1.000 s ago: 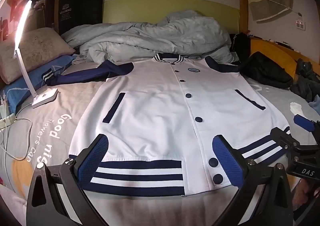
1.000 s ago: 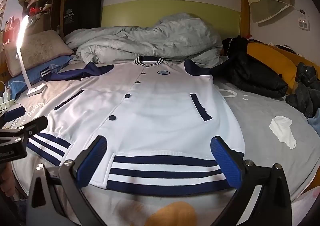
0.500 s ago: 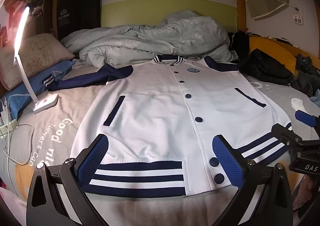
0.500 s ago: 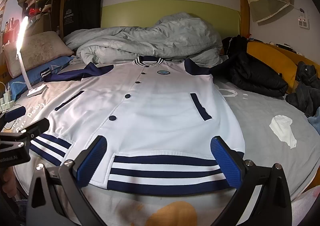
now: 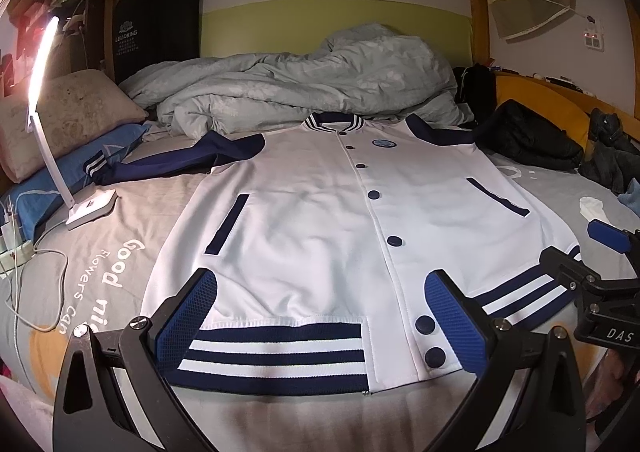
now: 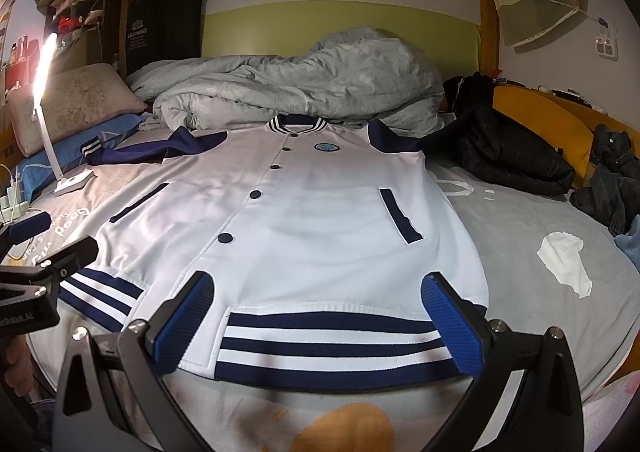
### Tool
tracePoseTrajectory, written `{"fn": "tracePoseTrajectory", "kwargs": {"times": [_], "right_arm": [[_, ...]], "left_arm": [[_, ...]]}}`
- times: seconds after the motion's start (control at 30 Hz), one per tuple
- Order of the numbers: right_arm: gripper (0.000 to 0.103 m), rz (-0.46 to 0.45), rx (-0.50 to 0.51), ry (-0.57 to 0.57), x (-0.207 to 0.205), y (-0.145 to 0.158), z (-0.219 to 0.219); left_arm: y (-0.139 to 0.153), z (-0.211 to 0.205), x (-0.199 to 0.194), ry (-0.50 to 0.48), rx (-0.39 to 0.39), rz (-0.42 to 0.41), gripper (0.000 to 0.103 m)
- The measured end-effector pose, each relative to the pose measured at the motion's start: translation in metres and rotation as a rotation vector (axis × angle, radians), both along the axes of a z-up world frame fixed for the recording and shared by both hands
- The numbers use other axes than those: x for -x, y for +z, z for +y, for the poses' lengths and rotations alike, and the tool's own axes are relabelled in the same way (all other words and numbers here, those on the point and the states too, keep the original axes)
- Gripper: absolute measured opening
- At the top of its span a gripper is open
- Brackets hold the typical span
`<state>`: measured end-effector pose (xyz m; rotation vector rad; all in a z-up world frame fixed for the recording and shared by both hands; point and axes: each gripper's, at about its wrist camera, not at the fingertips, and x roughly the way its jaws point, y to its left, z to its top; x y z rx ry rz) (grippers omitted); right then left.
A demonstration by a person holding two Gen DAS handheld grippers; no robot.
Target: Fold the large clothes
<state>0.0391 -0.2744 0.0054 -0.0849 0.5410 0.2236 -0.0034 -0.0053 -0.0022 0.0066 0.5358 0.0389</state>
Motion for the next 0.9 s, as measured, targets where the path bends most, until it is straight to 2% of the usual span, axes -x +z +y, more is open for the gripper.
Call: {"fn": "tracePoseTrajectory", "kwargs": {"times": [0.9], "right_arm": [[0.103, -0.023, 0.003, -0.013, 0.0013, 0.0024, -0.0020]], "left_arm": [[-0.0011, -0.0067, 0.0001, -0.006, -0.031, -0.023, 0.103]]}}
